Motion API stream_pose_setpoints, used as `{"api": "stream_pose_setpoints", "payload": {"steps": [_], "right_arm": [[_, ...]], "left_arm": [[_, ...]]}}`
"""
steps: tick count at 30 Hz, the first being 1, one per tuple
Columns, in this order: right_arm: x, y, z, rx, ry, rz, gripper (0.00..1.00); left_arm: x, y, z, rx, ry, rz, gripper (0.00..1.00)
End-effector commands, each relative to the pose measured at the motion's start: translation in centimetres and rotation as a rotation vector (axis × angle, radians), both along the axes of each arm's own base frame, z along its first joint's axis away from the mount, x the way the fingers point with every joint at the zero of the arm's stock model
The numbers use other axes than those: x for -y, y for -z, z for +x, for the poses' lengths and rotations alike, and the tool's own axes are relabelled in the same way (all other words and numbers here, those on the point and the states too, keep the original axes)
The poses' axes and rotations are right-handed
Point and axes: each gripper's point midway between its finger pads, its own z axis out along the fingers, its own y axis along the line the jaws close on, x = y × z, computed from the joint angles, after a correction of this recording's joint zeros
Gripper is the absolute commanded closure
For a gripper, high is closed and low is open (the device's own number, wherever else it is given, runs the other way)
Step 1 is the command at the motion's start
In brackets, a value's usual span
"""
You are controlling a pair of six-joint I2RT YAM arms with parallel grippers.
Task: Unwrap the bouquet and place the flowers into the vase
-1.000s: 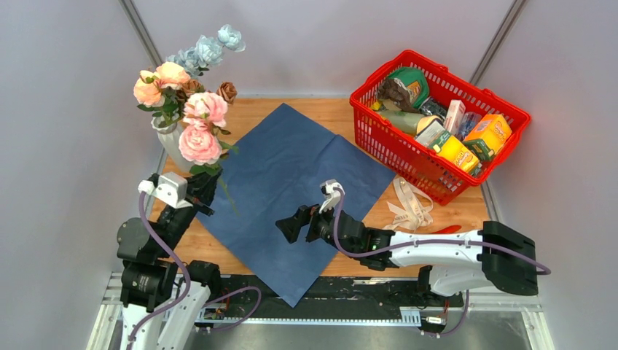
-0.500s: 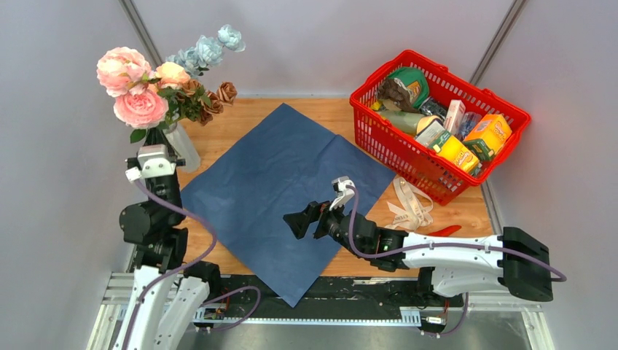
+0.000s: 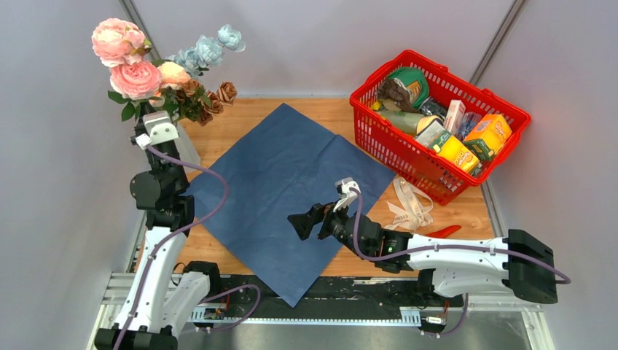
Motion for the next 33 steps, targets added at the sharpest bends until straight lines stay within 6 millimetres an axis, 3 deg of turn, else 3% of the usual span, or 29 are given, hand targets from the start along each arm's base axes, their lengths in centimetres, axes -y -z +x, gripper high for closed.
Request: {"api": "stream_pose_setpoints", "payload": {"steps": [1,9,15,18,24,32,33], "right_arm": [[0.7,-1.5,0.1,0.058,0.009,0.029,0.00],[1.6,-1.6,0.6,0.097,0.035,0.004,0.00],[1.8,-1.5,1.0,0.108,0.050,-0.008,0.00],[1.8,-1.5,1.1,0.109,0.053,-0.007,0.00],[1.8,-1.4,1.3,0.107,0.058,-0.008,0.00],[2.4,-2.2,1.0,0.109,0.051,0.007,0.00],[2.6,-2.3,1.0,0.110,0.053,0.010,0.00]], "left_arm": [[-0.7,-4.2,-1.2,0.151,-0.002,0.002,1.00],[0.0,-4.7,1.2,0.179,0.059,0.022,1.00],[-1.5,-2.9,2.9,0.155,0.035,-0.022,1.00],[-2.5,-1.0,3.5,0.148,0.051,-0.080,1.00],[-2.6,1.9,5.0,0.074,0.072,-0.092,1.00],[-3.6,8.9,6.4,-0.058,0.027,-0.150,1.00],[-3.4,9.1,6.6,-0.063,0.035,-0.145,1.00]]}}
